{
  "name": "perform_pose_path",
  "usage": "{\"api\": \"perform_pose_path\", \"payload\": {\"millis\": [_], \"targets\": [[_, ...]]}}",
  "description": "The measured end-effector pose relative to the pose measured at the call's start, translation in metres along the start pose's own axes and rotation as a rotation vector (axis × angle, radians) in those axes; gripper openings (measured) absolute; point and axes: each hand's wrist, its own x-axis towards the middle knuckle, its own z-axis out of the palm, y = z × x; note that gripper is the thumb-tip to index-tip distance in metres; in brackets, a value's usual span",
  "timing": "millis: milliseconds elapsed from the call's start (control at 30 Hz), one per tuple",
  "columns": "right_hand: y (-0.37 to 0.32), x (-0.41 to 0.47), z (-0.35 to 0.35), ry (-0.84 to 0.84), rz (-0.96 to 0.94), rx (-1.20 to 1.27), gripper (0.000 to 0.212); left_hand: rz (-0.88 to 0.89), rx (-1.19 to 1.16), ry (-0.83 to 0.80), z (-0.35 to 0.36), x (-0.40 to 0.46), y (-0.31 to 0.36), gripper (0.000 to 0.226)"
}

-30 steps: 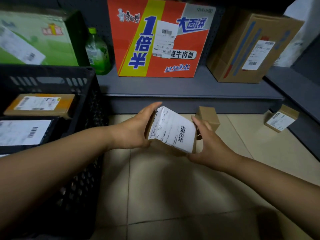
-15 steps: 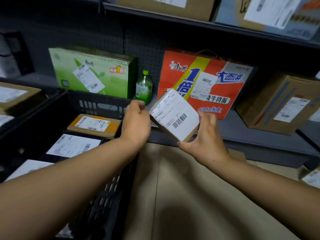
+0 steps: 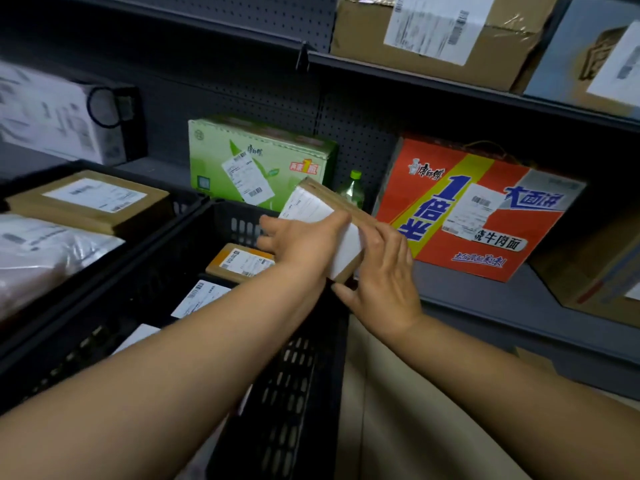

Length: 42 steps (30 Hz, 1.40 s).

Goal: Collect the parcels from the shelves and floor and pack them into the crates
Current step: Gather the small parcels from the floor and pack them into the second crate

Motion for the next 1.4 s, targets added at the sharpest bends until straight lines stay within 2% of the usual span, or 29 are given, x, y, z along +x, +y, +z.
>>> {"api": "perform_pose_path", "payload": {"millis": [100,233,367,467,533,600,700,900,967,1067,1133,1233,1333,1400], "targets": [[0.000,0.002,0.010,-0.064,-0.041,0.023,0.088,0.145,0.158,-0.028,-0.020,0.030,-0.001,0.106],[-0.002,0.014,0.031,-0.100,0.143,0.118,0.079,0.262,0.442,-0.145,-0.039,0.062,-0.022,0.104],[-0.004,0.028,0.059,-0.151,0.305,0.201,0.069,0.220,0.647,-0.346,-0.036,0.080,-0.056,0.106],[-0.004,0.028,0.081,-0.294,0.363,0.203,0.064,0.167,0.719,-0.466,-0.028,0.087,-0.084,0.112],[-0.003,0.021,0.092,-0.368,0.413,0.187,0.062,0.208,0.804,-0.504,-0.025,0.090,-0.101,0.110],[-0.001,0.018,0.097,-0.359,0.455,0.170,0.059,0.275,0.883,-0.569,-0.022,0.092,-0.113,0.108],[0.001,0.017,0.102,-0.353,0.408,0.140,0.056,0.335,0.959,-0.642,-0.014,0.097,-0.122,0.102],[0.002,0.018,0.104,-0.363,0.438,0.145,0.049,0.415,1.172,-0.662,0.000,0.096,-0.133,0.092],[0.003,0.018,0.104,-0.373,0.433,0.139,0.049,0.396,1.197,-0.717,0.000,0.099,-0.131,0.100],[0.002,0.018,0.103,-0.381,0.430,0.144,0.048,0.360,1.341,-0.891,-0.011,0.108,-0.125,0.129],[0.002,0.017,0.102,-0.378,0.435,0.155,0.047,0.393,1.421,-0.953,-0.020,0.110,-0.128,0.142],[0.002,0.017,0.101,-0.371,0.442,0.171,0.047,0.545,1.497,-0.904,-0.026,0.106,-0.138,0.150],[0.001,0.016,0.100,-0.364,0.442,0.187,0.047,0.891,1.626,-0.789,-0.027,0.101,-0.151,0.146],[0.001,0.016,0.099,-0.359,0.442,0.193,0.047,1.031,1.634,-0.758,-0.030,0.100,-0.156,0.140]]}}
